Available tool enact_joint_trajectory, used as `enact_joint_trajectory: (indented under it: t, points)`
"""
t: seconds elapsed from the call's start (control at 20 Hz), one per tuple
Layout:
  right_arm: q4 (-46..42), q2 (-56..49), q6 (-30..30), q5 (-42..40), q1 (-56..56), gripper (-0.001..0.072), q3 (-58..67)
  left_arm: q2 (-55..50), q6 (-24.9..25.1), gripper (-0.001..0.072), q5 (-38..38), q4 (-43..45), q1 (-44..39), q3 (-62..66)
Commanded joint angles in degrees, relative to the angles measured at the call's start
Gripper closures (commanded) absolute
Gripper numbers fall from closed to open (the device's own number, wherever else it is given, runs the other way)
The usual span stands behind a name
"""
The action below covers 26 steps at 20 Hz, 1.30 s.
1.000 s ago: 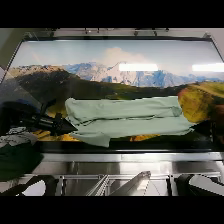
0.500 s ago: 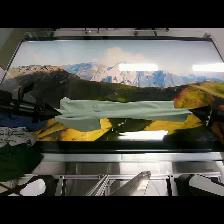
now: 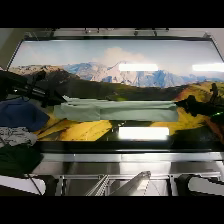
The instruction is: Fold the shirts.
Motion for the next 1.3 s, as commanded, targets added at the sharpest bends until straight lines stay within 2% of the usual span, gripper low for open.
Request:
enact_joint_trajectory:
  t: [0.0,0.3,0.35,0.4,0.45,0.5,0.55,0.6,0.65,0.7,0.75,0.95,1.0,1.05,1.1,1.15,1.25]
  points:
    - [3.1,-3.7,-5.2,-5.6,2.9,0.0694,0.0,-9.1,-0.5,0.0687,-0.3,0.1,-0.9,9.0]
    - [4.2,-4.2,-7.4,-6.7,3.2,0.0693,0.0,-17.8,-0.9,0.0688,0.2,0.0,-1.4,16.2]
    - [4.1,-4.2,-7.4,-6.6,3.2,0.0693,0.0,-18.0,-0.9,0.0609,0.9,0.0,-1.4,16.1]
    - [4.2,-4.2,-7.4,-6.2,3.2,0.0686,0.0,-18.0,-0.9,0.0394,1.3,0.0,-1.4,16.2]
    - [4.2,-4.1,-7.4,-5.8,3.2,0.0686,0.0,-17.8,-1.0,0.0264,1.4,-0.2,-1.1,16.1]
    - [4.2,-4.0,-7.4,-5.2,3.2,0.0686,0.0,-17.5,-1.7,0.0101,1.6,-0.1,-0.7,16.1]
    - [4.1,-3.7,-7.4,-4.1,3.1,0.0686,0.0,-17.0,-2.9,-0.0011,1.7,-0.1,-0.2,16.1]
    - [3.9,-3.2,-7.4,-3.2,3.0,0.0671,0.0,-16.3,-3.3,-0.0010,1.9,-0.2,0.5,16.2]
    - [3.2,-2.4,-7.4,-2.1,2.7,0.0435,0.0,-15.3,-3.5,-0.0010,2.3,-0.3,1.2,16.1]
    - [2.8,-1.5,-7.3,-0.9,2.1,0.0162,0.1,-14.3,-3.5,-0.0010,3.0,-0.6,1.9,16.1]
    - [2.4,-0.2,-7.0,0.3,1.0,0.0113,0.2,-12.9,-3.7,-0.0010,3.9,-0.5,2.7,16.1]
    - [-9.0,3.8,-0.5,2.0,-4.4,0.0110,2.4,-6.5,-4.5,0.0010,4.9,-0.5,5.1,16.1]
    - [-12.3,3.6,2.1,2.1,-4.9,0.0045,2.4,-5.0,-4.5,0.0010,4.8,-0.5,5.1,16.1]
    - [-15.4,2.7,4.8,2.8,-4.7,0.0014,2.4,-3.6,-4.5,0.0032,4.9,-0.5,5.1,16.1]
    - [-16.6,1.5,6.2,4.4,-4.6,0.0014,2.4,-2.6,-4.5,0.0324,5.3,-0.5,4.7,16.1]
    - [-16.4,-0.2,6.4,6.3,-4.6,0.0014,2.4,-1.7,-4.2,0.0700,5.3,-0.4,4.2,16.1]
    - [-15.6,-3.0,7.4,8.6,-3.9,0.0014,2.4,-0.5,-4.2,0.0677,5.7,-0.5,3.1,16.1]
